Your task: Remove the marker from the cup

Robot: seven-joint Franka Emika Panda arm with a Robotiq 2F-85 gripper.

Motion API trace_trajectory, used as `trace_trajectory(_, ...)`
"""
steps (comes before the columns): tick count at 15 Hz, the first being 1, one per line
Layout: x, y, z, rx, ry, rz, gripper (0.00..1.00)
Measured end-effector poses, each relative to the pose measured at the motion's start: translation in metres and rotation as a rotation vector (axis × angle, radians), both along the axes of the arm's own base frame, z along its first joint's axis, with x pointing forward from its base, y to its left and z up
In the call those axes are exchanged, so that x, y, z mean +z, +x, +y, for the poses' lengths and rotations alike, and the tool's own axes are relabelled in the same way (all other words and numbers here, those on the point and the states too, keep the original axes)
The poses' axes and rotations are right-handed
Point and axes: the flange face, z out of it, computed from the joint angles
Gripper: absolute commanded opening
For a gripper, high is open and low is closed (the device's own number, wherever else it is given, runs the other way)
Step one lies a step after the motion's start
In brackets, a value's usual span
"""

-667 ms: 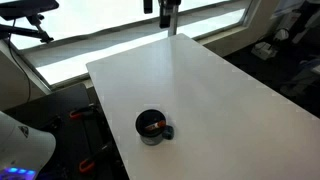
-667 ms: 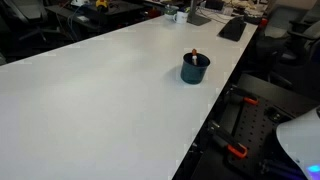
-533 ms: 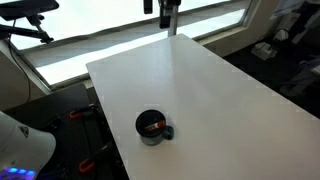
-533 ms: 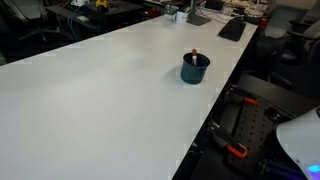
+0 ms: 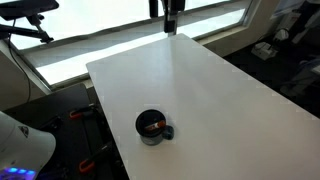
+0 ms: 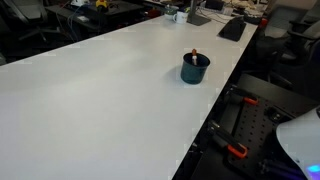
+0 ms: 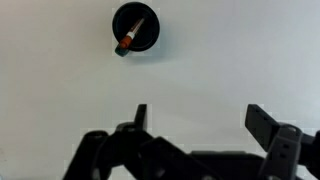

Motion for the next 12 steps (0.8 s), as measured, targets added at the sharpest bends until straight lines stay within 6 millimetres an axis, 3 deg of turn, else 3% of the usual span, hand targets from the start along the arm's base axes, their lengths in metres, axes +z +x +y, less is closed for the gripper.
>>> trace_trajectory(7,-0.061,0.027,-0.015,-0.239,-0.11,-0.175,1.0)
trace_trajectory(12,-0.092,0.03,-0.017,-0.332,-0.202,-0.237,1.0)
